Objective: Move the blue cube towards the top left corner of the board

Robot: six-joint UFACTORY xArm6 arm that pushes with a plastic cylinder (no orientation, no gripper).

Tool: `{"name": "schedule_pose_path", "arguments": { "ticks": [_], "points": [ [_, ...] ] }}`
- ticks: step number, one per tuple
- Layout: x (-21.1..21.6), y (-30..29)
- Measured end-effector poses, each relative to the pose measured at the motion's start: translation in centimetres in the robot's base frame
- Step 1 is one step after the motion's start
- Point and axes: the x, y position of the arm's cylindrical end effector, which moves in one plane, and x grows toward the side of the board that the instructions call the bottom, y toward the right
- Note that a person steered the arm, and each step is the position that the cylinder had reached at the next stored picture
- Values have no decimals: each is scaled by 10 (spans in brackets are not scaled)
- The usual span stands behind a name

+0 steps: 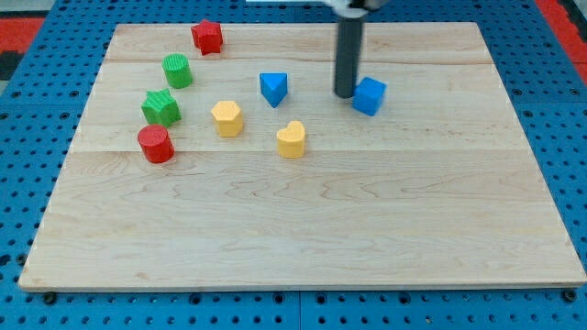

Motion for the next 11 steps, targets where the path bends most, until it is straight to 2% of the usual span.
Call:
{"name": "schedule_pose_path", "arguments": {
  "ticks": [1,2,3,4,5,6,8,9,10,11],
  "points": [
    [31,-43],
    [32,20],
    [0,80],
    [-25,98],
    [-25,136],
    [-16,138],
    [-44,181],
    [-56,193],
    [-89,147],
    [-76,141]
  ]
}}
